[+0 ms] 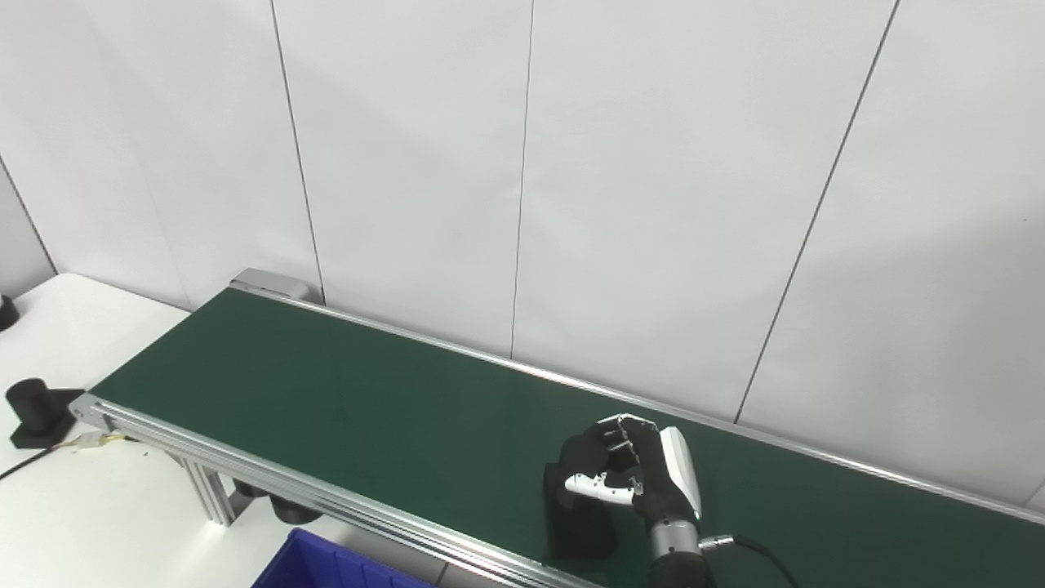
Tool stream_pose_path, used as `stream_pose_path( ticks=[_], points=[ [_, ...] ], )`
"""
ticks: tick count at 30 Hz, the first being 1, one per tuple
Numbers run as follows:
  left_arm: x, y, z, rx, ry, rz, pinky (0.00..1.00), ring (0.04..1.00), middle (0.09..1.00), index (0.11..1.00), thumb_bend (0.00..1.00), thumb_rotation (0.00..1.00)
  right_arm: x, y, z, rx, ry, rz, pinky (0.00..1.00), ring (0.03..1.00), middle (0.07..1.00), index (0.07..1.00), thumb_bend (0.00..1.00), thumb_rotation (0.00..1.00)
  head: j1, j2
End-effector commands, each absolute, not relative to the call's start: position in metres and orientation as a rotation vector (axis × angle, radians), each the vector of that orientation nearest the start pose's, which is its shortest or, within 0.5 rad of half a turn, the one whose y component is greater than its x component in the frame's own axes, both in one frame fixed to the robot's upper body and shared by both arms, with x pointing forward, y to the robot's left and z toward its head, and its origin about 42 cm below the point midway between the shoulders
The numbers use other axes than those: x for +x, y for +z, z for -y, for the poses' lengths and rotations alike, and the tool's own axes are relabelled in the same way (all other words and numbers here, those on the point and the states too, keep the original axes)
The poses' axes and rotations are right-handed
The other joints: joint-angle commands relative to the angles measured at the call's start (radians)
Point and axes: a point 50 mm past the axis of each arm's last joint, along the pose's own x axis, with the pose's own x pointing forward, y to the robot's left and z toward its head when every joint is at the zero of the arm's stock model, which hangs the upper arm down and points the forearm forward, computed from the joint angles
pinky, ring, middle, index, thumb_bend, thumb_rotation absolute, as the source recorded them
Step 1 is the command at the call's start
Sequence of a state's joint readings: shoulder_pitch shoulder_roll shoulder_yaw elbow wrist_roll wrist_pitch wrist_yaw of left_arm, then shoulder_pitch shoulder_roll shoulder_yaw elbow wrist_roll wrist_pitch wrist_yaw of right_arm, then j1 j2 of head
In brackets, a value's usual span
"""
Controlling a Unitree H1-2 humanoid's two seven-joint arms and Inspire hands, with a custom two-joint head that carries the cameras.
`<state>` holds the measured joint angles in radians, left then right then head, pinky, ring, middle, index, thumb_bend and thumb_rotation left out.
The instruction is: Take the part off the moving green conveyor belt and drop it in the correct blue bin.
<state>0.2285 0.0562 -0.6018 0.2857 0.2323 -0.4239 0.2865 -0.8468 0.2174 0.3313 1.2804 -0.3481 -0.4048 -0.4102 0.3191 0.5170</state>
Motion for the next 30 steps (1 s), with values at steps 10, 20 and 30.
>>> stream_pose_path(
  ticks=[10,20,30],
  points=[
    [0.128,0.031,-0.035,-0.016,-0.356,0.068,0.46,0.569,0.669,0.702,0.96,0.08,0.458,0.152,-0.021,-0.360,0.307,0.288,0.48,0.442,0.511,0.486,0.52,0.00,-0.050,-0.025],
    [0.148,0.012,-0.062,0.026,-0.358,0.031,0.59,0.652,0.713,0.738,0.89,0.12,0.473,0.174,-0.001,-0.321,0.262,0.356,0.37,0.436,0.510,0.490,0.50,0.00,-0.142,-0.074],
    [0.167,0.000,-0.102,0.039,-0.346,-0.012,0.64,0.706,0.757,0.761,0.92,0.14,0.487,0.218,0.020,-0.270,0.183,0.505,0.35,0.441,0.510,0.496,0.50,0.00,-0.308,-0.100]
  ],
)
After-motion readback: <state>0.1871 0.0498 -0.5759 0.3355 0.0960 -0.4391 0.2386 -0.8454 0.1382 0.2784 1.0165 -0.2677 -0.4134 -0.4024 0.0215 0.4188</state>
